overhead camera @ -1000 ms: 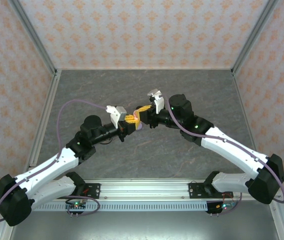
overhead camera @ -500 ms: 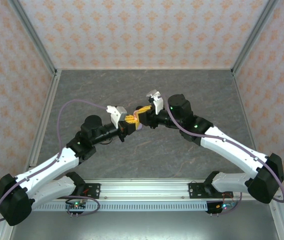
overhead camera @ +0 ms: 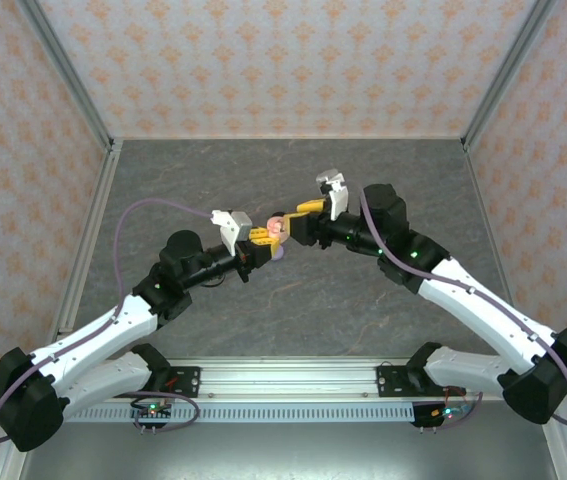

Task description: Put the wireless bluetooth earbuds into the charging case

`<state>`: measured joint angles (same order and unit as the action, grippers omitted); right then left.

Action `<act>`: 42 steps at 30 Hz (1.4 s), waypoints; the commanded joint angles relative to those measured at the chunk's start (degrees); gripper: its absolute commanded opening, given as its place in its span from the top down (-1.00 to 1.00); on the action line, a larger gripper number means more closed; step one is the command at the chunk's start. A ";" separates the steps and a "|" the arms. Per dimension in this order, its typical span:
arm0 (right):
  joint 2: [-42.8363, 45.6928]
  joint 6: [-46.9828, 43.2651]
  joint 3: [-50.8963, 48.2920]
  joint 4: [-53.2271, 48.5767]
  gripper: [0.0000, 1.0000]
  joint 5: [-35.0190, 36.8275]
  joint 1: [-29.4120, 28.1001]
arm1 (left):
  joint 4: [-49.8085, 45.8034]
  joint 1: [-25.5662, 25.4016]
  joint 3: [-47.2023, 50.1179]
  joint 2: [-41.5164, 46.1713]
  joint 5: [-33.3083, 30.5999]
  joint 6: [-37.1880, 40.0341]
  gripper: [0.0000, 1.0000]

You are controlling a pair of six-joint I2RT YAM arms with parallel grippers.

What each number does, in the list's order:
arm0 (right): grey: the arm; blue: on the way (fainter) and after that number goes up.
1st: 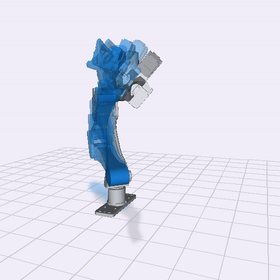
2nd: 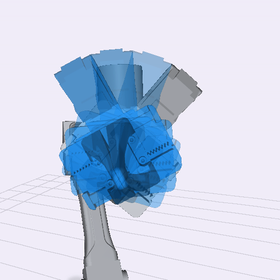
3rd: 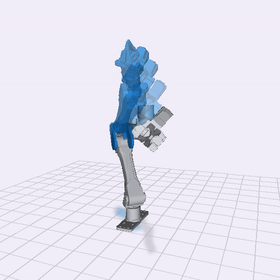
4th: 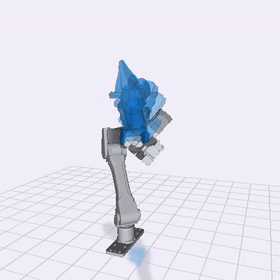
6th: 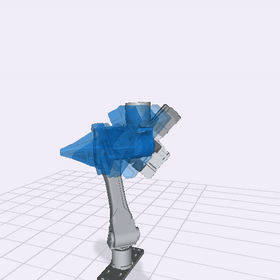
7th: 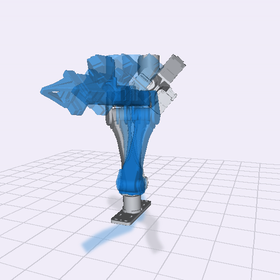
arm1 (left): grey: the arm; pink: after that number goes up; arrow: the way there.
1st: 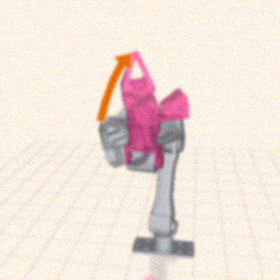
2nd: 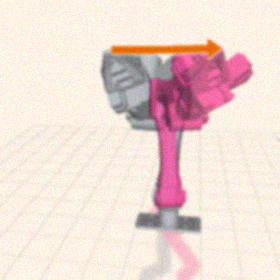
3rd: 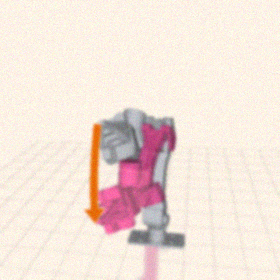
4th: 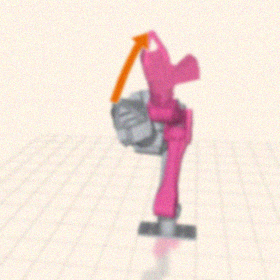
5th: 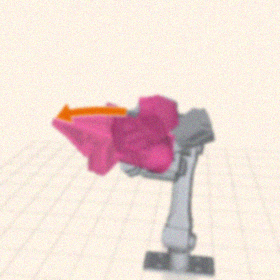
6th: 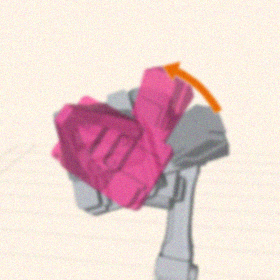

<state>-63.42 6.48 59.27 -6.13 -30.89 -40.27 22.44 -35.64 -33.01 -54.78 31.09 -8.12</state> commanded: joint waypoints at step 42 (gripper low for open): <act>-11.49 -7.77 30.77 -36.60 -0.72 -11.94 1.86 | 10.89 -3.55 -6.96 -2.85 1.55 5.66 1.00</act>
<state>-74.91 -2.17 91.64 -46.35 -37.15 -38.52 32.36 -38.65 -37.78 -57.56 30.50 -2.94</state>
